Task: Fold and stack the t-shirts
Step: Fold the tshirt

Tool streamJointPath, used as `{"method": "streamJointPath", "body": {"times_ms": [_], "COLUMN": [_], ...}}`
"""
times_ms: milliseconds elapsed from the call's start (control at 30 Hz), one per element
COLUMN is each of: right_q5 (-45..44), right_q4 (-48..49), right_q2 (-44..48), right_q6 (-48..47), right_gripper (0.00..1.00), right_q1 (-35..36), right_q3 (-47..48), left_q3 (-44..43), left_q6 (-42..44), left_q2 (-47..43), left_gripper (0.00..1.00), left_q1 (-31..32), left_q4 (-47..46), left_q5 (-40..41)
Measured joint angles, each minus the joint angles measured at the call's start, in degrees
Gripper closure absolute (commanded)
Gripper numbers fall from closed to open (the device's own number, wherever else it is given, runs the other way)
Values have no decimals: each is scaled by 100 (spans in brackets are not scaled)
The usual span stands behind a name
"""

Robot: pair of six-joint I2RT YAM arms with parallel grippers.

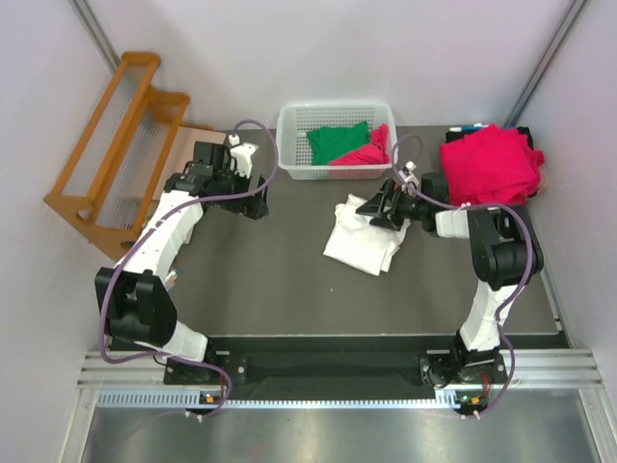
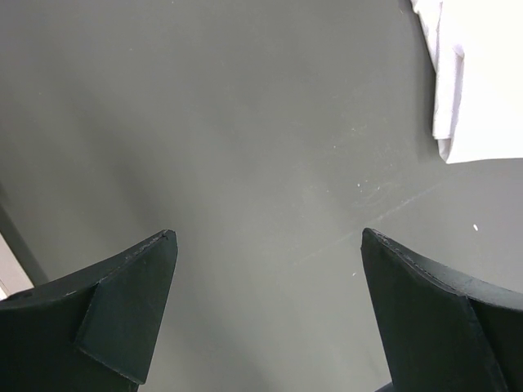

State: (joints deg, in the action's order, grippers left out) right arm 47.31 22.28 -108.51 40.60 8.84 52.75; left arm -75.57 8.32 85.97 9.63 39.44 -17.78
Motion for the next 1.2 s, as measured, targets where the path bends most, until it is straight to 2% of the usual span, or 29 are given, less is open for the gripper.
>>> {"method": "streamJointPath", "body": {"times_ms": [133,300,433,533,767,1033,1100,1200], "right_q5": [15,72,227,289,321,317,306,271], "right_q4": [-146,-369,-20,267,879,2328,2826,2857], "right_q2": [166,1082,2124,2446,1884,610,487,566], "right_q6": [109,332,726,1034,1707,2739,3130,3381], "right_gripper": [0,0,0,0,0,0,1,0], "right_q1": [-68,-72,7,160,485,487,483,492], "right_q3": [96,44,-494,-970,-1906,-2118,-2197,-2164], "left_q3": [4,4,4,7,33,42,42,44], "left_q6": [15,15,15,15,15,37,44,59], "left_q2": [0,0,0,0,0,0,-2,-24], "left_gripper": [1,1,1,1,1,1,1,1], "left_q1": [-2,-4,-7,-9,-9,-9,-9,-9], "left_q4": [13,15,15,15,13,15,17,22], "left_q5": [-52,-122,-157,-188,-212,-192,-181,-181]}}
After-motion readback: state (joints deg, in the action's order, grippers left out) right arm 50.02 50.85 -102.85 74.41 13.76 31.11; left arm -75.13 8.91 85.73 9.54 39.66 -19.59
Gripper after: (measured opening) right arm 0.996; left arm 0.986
